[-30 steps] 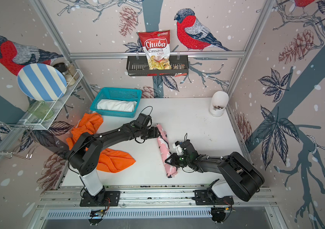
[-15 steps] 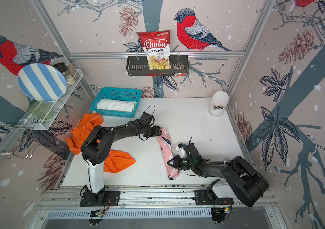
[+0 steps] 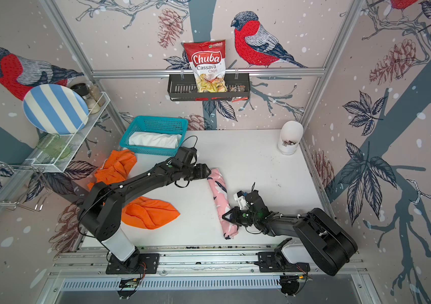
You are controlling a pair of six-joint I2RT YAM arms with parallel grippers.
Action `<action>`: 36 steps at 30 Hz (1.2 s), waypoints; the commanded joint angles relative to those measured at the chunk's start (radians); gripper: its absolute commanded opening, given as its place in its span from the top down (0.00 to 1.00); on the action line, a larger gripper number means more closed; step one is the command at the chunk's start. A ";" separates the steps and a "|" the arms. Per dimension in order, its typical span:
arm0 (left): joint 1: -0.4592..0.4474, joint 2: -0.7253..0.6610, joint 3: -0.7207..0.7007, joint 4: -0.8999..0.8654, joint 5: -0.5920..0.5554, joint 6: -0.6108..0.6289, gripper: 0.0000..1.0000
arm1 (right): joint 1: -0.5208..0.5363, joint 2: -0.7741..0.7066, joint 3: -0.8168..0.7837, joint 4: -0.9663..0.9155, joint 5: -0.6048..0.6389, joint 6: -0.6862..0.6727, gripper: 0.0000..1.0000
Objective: Roll up the shorts
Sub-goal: Pick up the shorts from the center of the board.
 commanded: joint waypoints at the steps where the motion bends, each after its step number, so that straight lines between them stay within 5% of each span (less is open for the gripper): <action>1: -0.053 -0.042 -0.115 0.152 0.111 -0.130 0.28 | -0.010 0.012 -0.012 -0.047 0.010 0.020 0.82; 7: -0.152 -0.037 -0.227 0.329 0.142 -0.240 0.25 | -0.021 0.009 -0.013 -0.052 -0.004 0.011 0.82; 24: -0.201 0.200 -0.274 0.621 0.224 -0.346 0.27 | -0.032 -0.045 -0.017 -0.088 0.000 0.002 0.82; 27: -0.204 0.235 -0.265 0.638 0.240 -0.342 0.32 | -0.032 -0.051 -0.020 -0.088 0.000 -0.001 0.82; 36: -0.205 0.233 -0.198 0.555 0.207 -0.286 0.71 | -0.040 -0.127 -0.030 -0.117 0.028 -0.005 0.74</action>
